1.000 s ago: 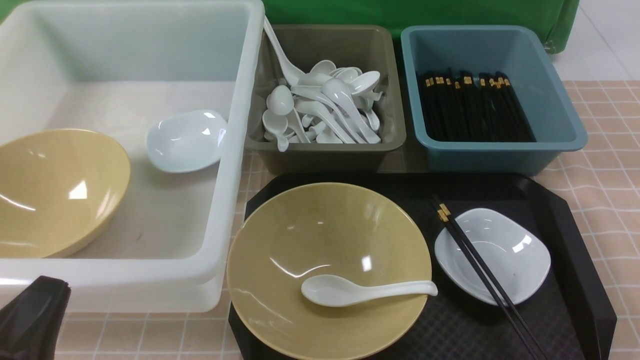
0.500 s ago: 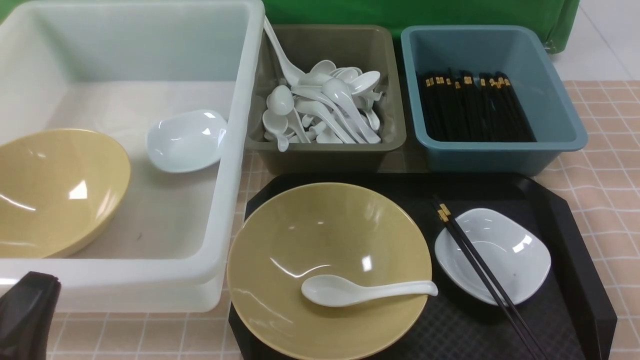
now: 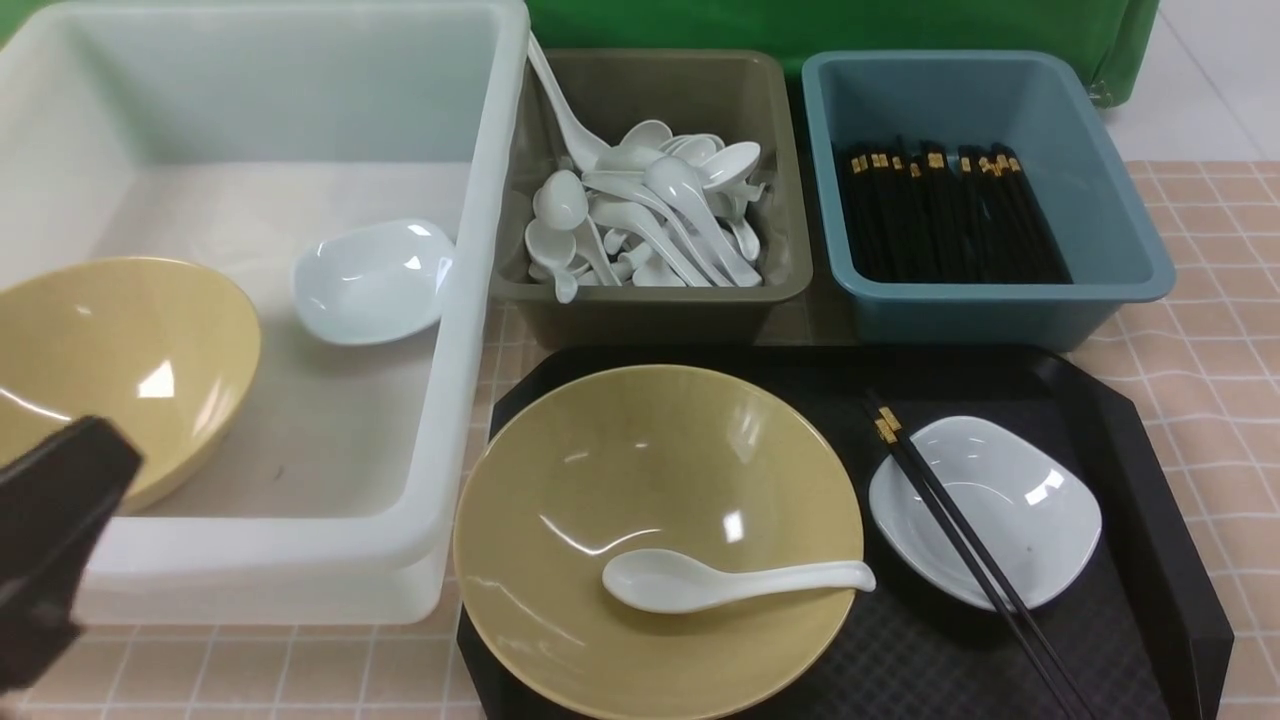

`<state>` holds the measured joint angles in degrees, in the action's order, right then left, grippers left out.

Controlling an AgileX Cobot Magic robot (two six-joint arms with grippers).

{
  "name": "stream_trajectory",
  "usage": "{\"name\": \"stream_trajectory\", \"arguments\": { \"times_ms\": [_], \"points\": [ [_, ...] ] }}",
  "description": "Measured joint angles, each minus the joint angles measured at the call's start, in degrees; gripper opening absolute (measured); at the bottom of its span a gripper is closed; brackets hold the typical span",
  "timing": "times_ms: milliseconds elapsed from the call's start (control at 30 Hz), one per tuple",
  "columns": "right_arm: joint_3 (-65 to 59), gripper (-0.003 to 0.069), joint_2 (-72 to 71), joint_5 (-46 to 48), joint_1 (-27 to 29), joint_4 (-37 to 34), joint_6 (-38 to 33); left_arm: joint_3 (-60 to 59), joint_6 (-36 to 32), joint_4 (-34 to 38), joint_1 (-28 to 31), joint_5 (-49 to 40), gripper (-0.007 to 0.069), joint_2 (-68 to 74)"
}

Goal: On brown table put chopsticks spoon bowls plates into blue grey white boxes.
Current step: 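Move the grippers toward the tableware on the black tray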

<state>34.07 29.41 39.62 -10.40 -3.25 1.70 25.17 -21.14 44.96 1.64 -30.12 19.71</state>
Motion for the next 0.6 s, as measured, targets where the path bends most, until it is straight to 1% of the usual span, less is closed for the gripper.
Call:
{"name": "stream_trajectory", "arguments": {
  "times_ms": [33, 133, 167, 200, 233, 267, 300, 333, 400, 433, 500, 533, 567, 600],
  "points": [
    [3.5, 0.0036, 4.0, 3.7, 0.0, 0.0, -3.1, 2.9, -0.2, -3.5, 0.0, -3.6, 0.0004, 3.2],
    [12.8, 0.0036, 15.0, 14.5, 0.0, 0.1, -11.1, 14.1, -0.5, -15.8, 0.0, -18.4, 0.0004, 14.6],
    [14.5, 0.0036, 17.0, 16.5, -0.1, 0.1, -12.3, 16.2, -0.5, -17.9, 0.0, -20.4, 0.0004, 16.6],
    [18.0, 0.0036, 20.6, 19.9, -0.4, 0.2, -13.8, 21.0, -0.5, -22.6, -0.2, -27.7, 0.0004, 21.2],
    [20.3, 0.0036, 23.7, 22.4, -0.9, 0.2, -15.3, 23.9, -0.5, -25.3, -0.9, -31.2, 0.0004, 24.0],
    [20.6, 0.0036, 24.1, 22.4, -0.9, 0.1, -15.3, 25.0, -0.4, -26.2, -1.0, -32.4, 0.0004, 25.1],
    [22.8, 0.0036, 27.8, 23.6, -2.0, 0.1, -17.1, 28.7, -0.1, -29.0, -3.5, -35.5, 0.0004, 29.0],
    [22.9, 0.0036, 28.2, 23.6, -2.0, 0.1, -17.1, 29.5, -0.1, -29.6, -3.9, -35.9, 0.0004, 29.9],
    [24.0, 0.0036, 32.6, 23.8, -4.0, 0.1, -18.1, 33.4, 0.1, -31.4, -10.4, -36.9, 0.0004, 34.6],
    [24.1, 0.0037, 34.9, 23.7, -5.3, 0.1, -18.4, 35.5, 0.1, -31.9, -14.9, -37.0, 0.0004, 37.1],
    [24.1, 0.0037, 36.4, 23.7, -6.2, 0.1, -18.4, 37.2, 0.1, -32.4, -18.3, -37.1, 0.0004, 39.4],
    [24.1, 0.0040, 38.6, 23.3, -7.7, 0.1, -18.4, 39.0, 0.1, -33.3, -23.0, -37.0, 0.0004, 41.7],
    [24.1, 0.0041, 40.1, 22.8, -8.5, 0.1, -18.5, 40.6, 0.1, -34.2, -26.4, -36.9, 0.0004, 43.7],
    [24.1, 0.0044, 41.3, 22.2, -9.3, 0.1, -18.5, 41.8, 0.1, -35.0, -28.3, -36.7, 0.0004, 45.2]
  ]
}}
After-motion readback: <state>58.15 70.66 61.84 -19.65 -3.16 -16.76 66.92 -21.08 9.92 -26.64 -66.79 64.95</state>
